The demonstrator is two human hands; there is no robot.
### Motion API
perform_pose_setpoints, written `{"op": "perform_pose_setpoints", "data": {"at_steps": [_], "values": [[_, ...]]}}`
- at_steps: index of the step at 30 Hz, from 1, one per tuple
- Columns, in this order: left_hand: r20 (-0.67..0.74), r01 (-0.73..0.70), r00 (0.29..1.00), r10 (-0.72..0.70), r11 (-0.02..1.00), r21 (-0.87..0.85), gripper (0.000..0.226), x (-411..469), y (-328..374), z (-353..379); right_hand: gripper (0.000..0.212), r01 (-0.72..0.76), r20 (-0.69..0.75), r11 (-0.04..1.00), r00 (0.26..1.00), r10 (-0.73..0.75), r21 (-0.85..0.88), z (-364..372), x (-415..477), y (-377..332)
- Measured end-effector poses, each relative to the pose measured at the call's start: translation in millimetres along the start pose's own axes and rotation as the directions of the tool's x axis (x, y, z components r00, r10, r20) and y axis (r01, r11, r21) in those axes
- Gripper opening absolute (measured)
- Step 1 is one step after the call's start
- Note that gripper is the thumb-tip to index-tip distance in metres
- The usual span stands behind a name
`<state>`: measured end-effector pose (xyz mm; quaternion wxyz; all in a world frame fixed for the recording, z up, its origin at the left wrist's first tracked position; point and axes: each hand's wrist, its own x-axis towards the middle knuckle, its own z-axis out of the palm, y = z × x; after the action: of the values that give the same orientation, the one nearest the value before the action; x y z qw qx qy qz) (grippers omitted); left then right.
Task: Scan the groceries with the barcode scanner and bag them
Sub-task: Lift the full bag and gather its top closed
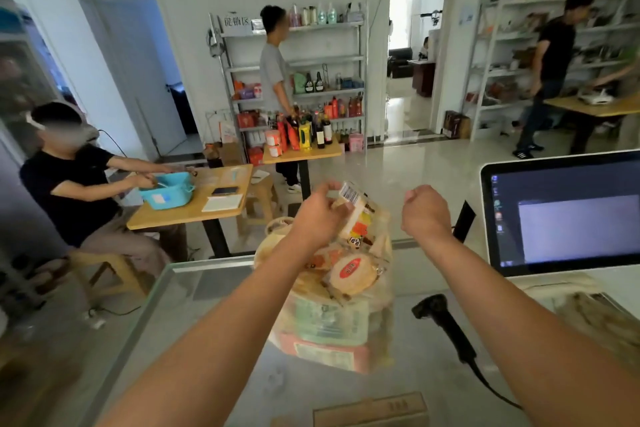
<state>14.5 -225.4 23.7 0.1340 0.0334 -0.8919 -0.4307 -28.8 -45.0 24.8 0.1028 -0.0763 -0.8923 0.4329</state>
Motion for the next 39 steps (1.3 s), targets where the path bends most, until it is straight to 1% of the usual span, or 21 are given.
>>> {"op": "perform_pose_setpoints", "data": {"at_steps": [3, 5, 6, 8, 9, 12, 14, 17, 19, 22, 24, 25, 27, 29, 30, 31, 33, 34, 35, 37, 39], "values": [[0.017, 0.004, 1.000, -0.008, 0.975, 0.221, 0.041, 1, -18, 15, 0.026, 0.034, 0.147, 0.994, 0.989, -0.018, -0.105, 2, -6, -5], [0.019, 0.062, 0.998, -0.068, 0.975, 0.213, 0.045, 2, -34, 23, 0.044, 0.009, 0.306, 0.988, 0.951, 0.039, -0.151, 8, -20, -2], [0.013, 0.081, 0.996, -0.085, 0.976, 0.204, 0.046, 3, -39, 25, 0.043, 0.009, 0.372, 0.981, 0.926, 0.064, -0.191, 11, -26, 1], [0.005, 0.073, 0.997, -0.076, 0.972, 0.222, 0.049, 8, -44, 28, 0.015, 0.014, 0.420, 0.969, 0.903, 0.094, -0.247, 15, -28, 7], [0.007, 0.058, 0.998, -0.061, 0.970, 0.237, 0.050, 10, -46, 29, 0.008, -0.024, 0.416, 0.973, 0.901, 0.121, -0.230, 16, -27, 8], [0.027, 0.045, 0.998, -0.054, 0.967, 0.252, 0.053, 14, -48, 30, 0.013, -0.119, 0.276, 0.989, 0.951, 0.140, -0.092, 18, -10, 11], [0.056, 0.059, 0.995, -0.079, 0.955, 0.291, 0.054, 17, -53, 30, 0.014, -0.145, 0.186, 0.984, 0.975, 0.124, 0.103, 26, 9, 13], [0.103, 0.070, 0.988, -0.114, 0.929, 0.362, 0.051, 24, -54, 30, 0.012, -0.253, 0.213, 0.901, 0.959, 0.186, 0.352, 42, 18, 11], [0.113, 0.066, 0.986, -0.123, 0.909, 0.413, 0.049, 32, -55, 31, 0.018, -0.363, 0.283, 0.795, 0.926, 0.250, 0.486, 43, 7, 2], [0.055, 0.089, 0.990, -0.133, 0.868, 0.488, 0.044, 39, -58, 32, 0.024, -0.454, 0.369, 0.689, 0.886, 0.281, 0.565, 44, 6, -4], [-0.100, 0.090, 0.993, -0.060, 0.939, 0.333, 0.032, 40, -57, 31, 0.026, -0.482, 0.393, 0.649, 0.872, 0.291, 0.589, 41, 10, -6], [-0.199, 0.060, 0.980, -0.025, 0.983, 0.172, 0.029, 39, -52, 28, 0.026, -0.487, 0.393, 0.631, 0.871, 0.296, 0.604, 38, 13, -6], [-0.355, -0.030, 0.935, -0.016, 0.992, -0.123, 0.031, 41, -43, 17, 0.026, -0.492, 0.390, 0.617, 0.869, 0.305, 0.614, 33, 18, -4], [-0.421, -0.110, 0.907, -0.001, 0.965, -0.239, 0.034, 43, -37, 4, 0.025, -0.501, 0.402, 0.616, 0.863, 0.305, 0.608, 30, 19, -3], [-0.431, -0.136, 0.902, 0.022, 0.963, -0.235, 0.034, 44, -36, 0, 0.025, -0.500, 0.405, 0.617, 0.864, 0.300, 0.608, 30, 18, -3], [-0.418, -0.145, 0.907, 0.049, 0.969, -0.201, 0.034, 44, -37, -3, 0.026, -0.497, 0.406, 0.617, 0.865, 0.294, 0.610, 30, 18, -3], [-0.281, -0.077, 0.958, 0.059, 0.996, -0.054, 0.027, 48, -40, -13, 0.025, -0.497, 0.408, 0.616, 0.865, 0.293, 0.611, 33, 17, -5], [-0.171, 0.000, 0.985, 0.013, 0.997, 0.078, 0.027, 51, -46, -20, 0.025, -0.499, 0.410, 0.616, 0.863, 0.294, 0.609, 33, 18, -5], [-0.065, 0.077, 0.996, -0.064, 0.972, 0.221, 0.039, 50, -53, -29, 0.025, -0.501, 0.412, 0.619, 0.862, 0.295, 0.605, 34, 18, -5], [0.079, 0.227, 0.957, -0.279, 0.889, 0.397, 0.074, 45, -74, -49, 0.025, -0.494, 0.409, 0.637, 0.865, 0.292, 0.591, 33, 21, -3], [0.136, 0.362, 0.880, -0.456, 0.827, 0.430, 0.084, 32, -92, -62, 0.024, -0.462, 0.389, 0.680, 0.880, 0.272, 0.569, 33, 24, 2]]}}
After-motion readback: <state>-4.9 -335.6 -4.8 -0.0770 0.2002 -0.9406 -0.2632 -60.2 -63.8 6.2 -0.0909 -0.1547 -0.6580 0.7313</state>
